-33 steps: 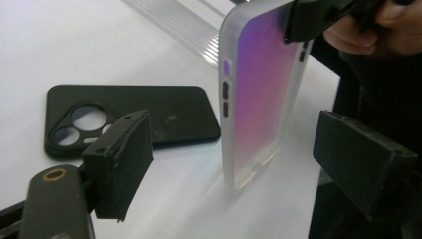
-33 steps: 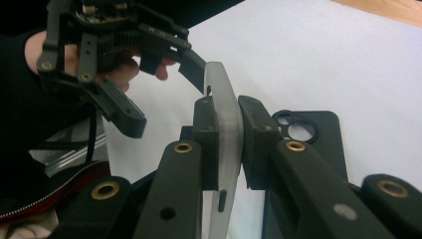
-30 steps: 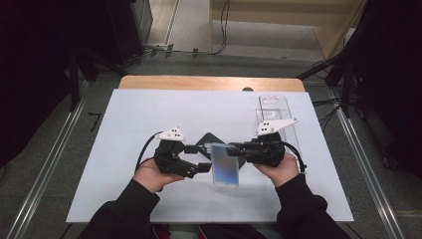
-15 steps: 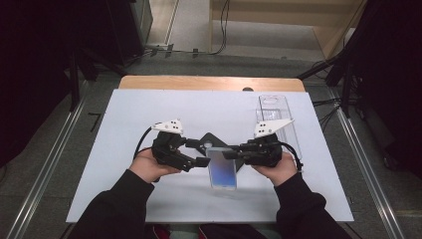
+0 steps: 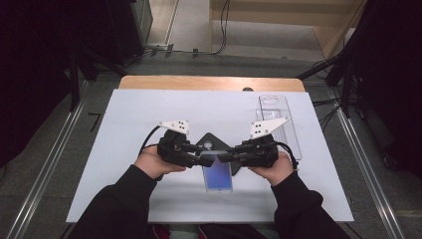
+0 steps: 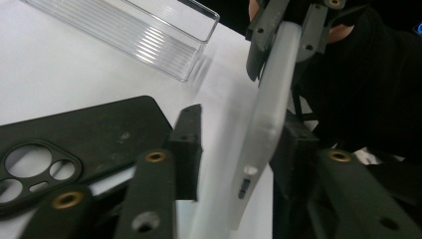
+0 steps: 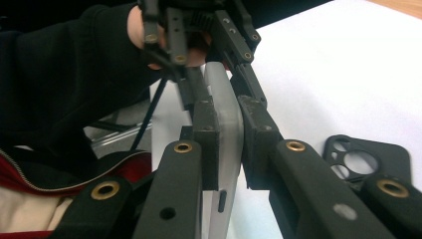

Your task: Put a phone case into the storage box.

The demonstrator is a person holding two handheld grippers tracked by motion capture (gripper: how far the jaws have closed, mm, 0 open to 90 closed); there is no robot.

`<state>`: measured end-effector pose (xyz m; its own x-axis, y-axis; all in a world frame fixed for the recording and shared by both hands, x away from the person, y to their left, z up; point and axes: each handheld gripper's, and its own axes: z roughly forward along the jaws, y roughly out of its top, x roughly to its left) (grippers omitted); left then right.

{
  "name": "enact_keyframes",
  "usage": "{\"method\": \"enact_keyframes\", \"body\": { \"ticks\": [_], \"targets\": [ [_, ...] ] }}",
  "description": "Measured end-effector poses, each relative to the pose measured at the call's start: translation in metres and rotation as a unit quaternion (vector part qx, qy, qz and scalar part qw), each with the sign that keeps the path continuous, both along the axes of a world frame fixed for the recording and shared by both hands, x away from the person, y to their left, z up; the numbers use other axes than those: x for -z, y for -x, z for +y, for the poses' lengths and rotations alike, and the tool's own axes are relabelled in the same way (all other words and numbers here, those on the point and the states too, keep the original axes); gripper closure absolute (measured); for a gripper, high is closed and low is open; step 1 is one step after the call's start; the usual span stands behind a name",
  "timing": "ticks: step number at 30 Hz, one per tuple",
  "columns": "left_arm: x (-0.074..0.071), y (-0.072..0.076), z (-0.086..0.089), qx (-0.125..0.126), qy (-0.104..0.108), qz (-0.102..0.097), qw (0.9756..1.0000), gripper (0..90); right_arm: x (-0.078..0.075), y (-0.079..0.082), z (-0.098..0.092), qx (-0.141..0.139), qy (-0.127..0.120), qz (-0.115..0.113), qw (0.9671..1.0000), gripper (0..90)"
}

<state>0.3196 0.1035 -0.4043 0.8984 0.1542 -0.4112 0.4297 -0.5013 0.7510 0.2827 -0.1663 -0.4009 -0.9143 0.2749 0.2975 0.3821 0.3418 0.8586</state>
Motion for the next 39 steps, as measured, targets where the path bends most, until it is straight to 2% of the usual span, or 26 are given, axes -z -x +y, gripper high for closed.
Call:
{"method": "enact_keyframes", "body": {
  "ticks": [1,5,7,11,14,15,16,17,18,20,23,24,25,26,27,28,29,30,31,32,33,35,36,37,38,39],
  "targets": [
    [0.0,-0.001,0.001,0.009,0.006,0.004,0.9999,67.8,0.0,0.0,0.0,-0.001,-0.001,0.002,1.0,77.1],
    [-0.001,0.0,0.002,0.02,0.018,0.005,0.9996,78.3,0.002,-0.002,0.001,-0.007,-0.008,0.012,0.9999,77.1],
    [-0.001,0.001,0.003,0.027,0.023,-0.003,0.9993,79.5,0.002,-0.003,0.0,-0.008,-0.011,0.017,0.9998,77.2],
    [-0.002,0.001,0.003,0.032,0.022,0.0,0.9992,80.2,0.002,-0.003,0.001,-0.009,-0.011,0.015,0.9998,77.1],
    [-0.003,0.002,0.003,0.034,0.021,-0.005,0.9992,80.6,0.002,-0.003,0.001,-0.008,-0.008,0.018,0.9998,76.7],
    [-0.003,0.002,0.004,0.033,0.022,-0.003,0.9992,80.6,0.001,-0.002,0.002,-0.008,-0.008,0.02,0.9997,74.8],
    [-0.004,0.002,0.005,0.031,0.022,-0.001,0.9993,80.7,0.0,-0.002,0.002,-0.005,-0.008,0.019,0.9998,68.5],
    [-0.004,0.002,0.005,0.031,0.022,-0.001,0.9993,80.7,0.0,-0.002,0.002,-0.005,-0.008,0.019,0.9998,68.5],
    [-0.005,0.001,0.007,0.023,0.017,-0.004,0.9996,80.7,0.0,-0.001,0.001,0.003,-0.014,0.014,0.9998,55.0],
    [-0.006,0.001,0.008,0.016,0.013,-0.002,0.9998,80.6,-0.002,0.0,0.0,0.022,-0.013,0.001,0.9997,43.7],
    [-0.008,0.0,0.01,0.008,0.011,0.0,0.9999,80.6,-0.005,0.003,-0.001,0.052,-0.008,0.004,0.9986,36.1],
    [-0.01,0.0,0.013,-0.006,0.007,-0.001,1.0,80.6,-0.006,0.004,-0.003,0.057,-0.013,-0.003,0.9983,34.5],
    [-0.01,0.0,0.013,-0.006,0.007,-0.001,1.0,80.6,-0.006,0.005,-0.003,0.066,-0.016,-0.01,0.9977,30.6],
    [-0.011,0.0,0.014,-0.014,0.002,0.0,0.9999,80.6,-0.006,0.005,-0.003,0.066,-0.016,-0.01,0.9977,30.6],
    [-0.012,-0.001,0.015,-0.022,0.0,0.002,0.9997,80.5,-0.007,0.007,-0.005,0.078,-0.017,-0.01,0.9967,26.5],
    [-0.013,-0.002,0.017,-0.042,-0.005,0.004,0.9991,80.5,-0.006,0.007,-0.005,0.085,-0.016,-0.011,0.9962,26.4],
    [-0.013,-0.002,0.017,-0.042,-0.005,0.004,0.9991,80.5,-0.005,0.008,-0.004,0.094,-0.01,-0.011,0.9955,25.0],
    [-0.014,-0.002,0.017,-0.054,-0.008,0.006,0.9985,80.5,-0.005,0.008,-0.004,0.094,-0.01,-0.011,0.9955,25.0],
    [-0.015,-0.002,0.018,-0.064,-0.007,0.004,0.9979,80.5,-0.003,0.009,-0.004,0.093,-0.007,-0.01,0.9956,19.3],
    [-0.017,-0.001,0.019,-0.083,-0.01,-0.01,0.9964,80.5,-0.001,0.009,-0.003,0.093,-0.014,-0.012,0.9955,15.4],
    [-0.018,-0.001,0.02,-0.089,-0.007,-0.015,0.9959,80.5,0.001,0.01,-0.002,0.098,-0.016,-0.012,0.995,13.1],
    [-0.019,-0.001,0.02,-0.104,-0.006,-0.022,0.9943,80.4,0.005,0.009,0.0,0.108,-0.013,0.001,0.994,0.0],
    [-0.019,-0.001,0.02,-0.104,-0.006,-0.022,0.9943,80.5,0.008,0.008,0.002,0.115,-0.004,0.008,0.9933,0.0],
    [-0.02,0.0,0.02,-0.118,-0.004,-0.022,0.9927,80.4,0.01,0.007,0.003,0.12,-0.004,0.013,0.9927,0.0],
    [-0.02,0.0,0.02,-0.118,-0.004,-0.022,0.9927,80.4,0.012,0.007,0.003,0.122,-0.003,0.014,0.9925,0.0],
    [-0.022,0.0,0.021,-0.128,-0.002,-0.02,0.9915,80.4,0.014,0.008,0.004,0.125,0.001,0.013,0.9921,0.0]
  ]
}}
